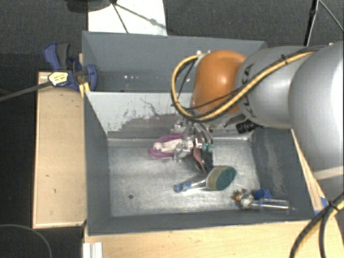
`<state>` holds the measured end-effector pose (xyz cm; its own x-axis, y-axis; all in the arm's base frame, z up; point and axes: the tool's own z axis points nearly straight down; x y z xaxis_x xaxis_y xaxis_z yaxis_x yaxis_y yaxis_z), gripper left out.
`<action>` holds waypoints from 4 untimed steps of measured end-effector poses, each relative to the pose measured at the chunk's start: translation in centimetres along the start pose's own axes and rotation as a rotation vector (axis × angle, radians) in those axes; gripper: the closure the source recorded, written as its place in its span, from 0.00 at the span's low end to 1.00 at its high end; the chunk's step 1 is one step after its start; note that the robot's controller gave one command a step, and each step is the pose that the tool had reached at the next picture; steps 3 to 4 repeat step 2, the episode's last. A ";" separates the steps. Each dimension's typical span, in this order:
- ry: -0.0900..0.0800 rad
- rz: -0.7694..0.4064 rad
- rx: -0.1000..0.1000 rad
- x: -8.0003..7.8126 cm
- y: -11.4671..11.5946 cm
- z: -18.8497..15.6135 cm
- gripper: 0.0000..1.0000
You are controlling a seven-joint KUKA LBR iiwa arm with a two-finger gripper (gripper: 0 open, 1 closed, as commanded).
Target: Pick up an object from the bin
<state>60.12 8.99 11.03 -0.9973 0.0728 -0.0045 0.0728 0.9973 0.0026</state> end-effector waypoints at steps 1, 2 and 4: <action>-0.001 0.002 0.000 -0.2 0.0 -4.4 1.00; -0.002 0.003 0.000 -0.3 0.1 -8.8 1.00; -0.002 0.003 0.000 -0.3 0.1 -8.8 1.00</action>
Offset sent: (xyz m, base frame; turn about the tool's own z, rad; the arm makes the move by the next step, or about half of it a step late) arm 0.0000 -0.0002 0.0415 0.0000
